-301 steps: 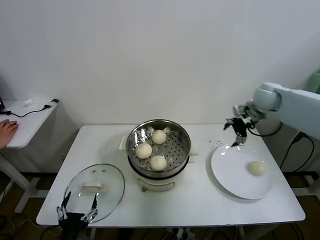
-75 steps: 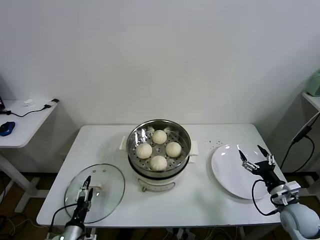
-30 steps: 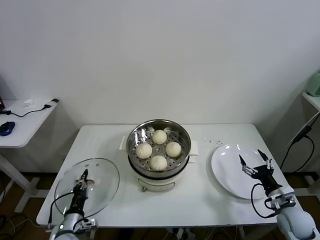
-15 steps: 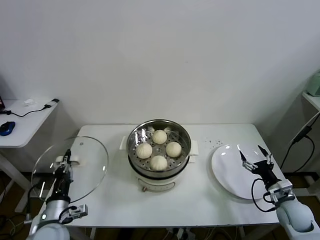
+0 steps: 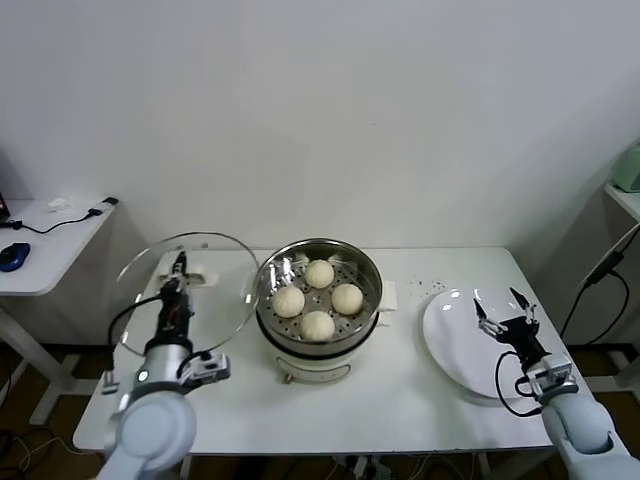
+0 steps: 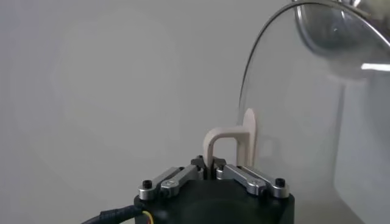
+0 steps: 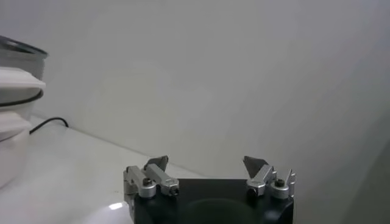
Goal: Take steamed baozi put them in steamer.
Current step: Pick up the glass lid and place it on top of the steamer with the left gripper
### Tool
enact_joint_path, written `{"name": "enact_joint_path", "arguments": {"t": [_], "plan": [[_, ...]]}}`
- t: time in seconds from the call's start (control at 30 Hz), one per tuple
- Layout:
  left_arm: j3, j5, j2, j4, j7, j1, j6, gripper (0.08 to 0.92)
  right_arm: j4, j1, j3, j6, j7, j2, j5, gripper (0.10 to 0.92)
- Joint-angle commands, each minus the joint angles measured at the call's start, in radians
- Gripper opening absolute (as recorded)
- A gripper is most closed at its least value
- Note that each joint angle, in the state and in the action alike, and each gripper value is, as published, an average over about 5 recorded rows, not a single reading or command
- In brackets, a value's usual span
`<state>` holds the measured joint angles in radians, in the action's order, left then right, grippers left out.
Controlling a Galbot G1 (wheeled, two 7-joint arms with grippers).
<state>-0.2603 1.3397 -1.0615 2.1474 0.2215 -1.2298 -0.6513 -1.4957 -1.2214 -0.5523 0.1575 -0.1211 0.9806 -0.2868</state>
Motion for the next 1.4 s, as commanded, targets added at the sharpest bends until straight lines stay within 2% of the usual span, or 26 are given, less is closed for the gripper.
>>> {"name": "enact_joint_path", "arguments": {"t": [0.03,0.23,0.47,0.83,1.4], "plan": [[0.339,0.206,-0.180,-0.096,0.201,0.304,-0.134,0.147,0.019,0.011,-0.007,0.002,0.003,0.008,0.013,0.823],[0.398,0.276,-0.352,-0.219,0.201,0.355,-0.134,0.147,0.020,-0.002,-0.031,0.006,0.001,0.009,0.012,0.823],[0.434,0.316,-0.459,-0.335,0.172,0.368,-0.127,0.147,0.026,-0.020,-0.061,0.017,-0.010,0.009,0.011,0.823],[0.437,0.321,-0.498,-0.435,0.135,0.356,-0.124,0.147,0.033,-0.031,-0.079,0.025,-0.022,0.008,0.010,0.823],[0.393,0.306,-0.490,-0.484,0.096,0.343,-0.128,0.147,0.042,-0.026,-0.075,0.030,-0.028,0.018,0.018,0.823]]}}
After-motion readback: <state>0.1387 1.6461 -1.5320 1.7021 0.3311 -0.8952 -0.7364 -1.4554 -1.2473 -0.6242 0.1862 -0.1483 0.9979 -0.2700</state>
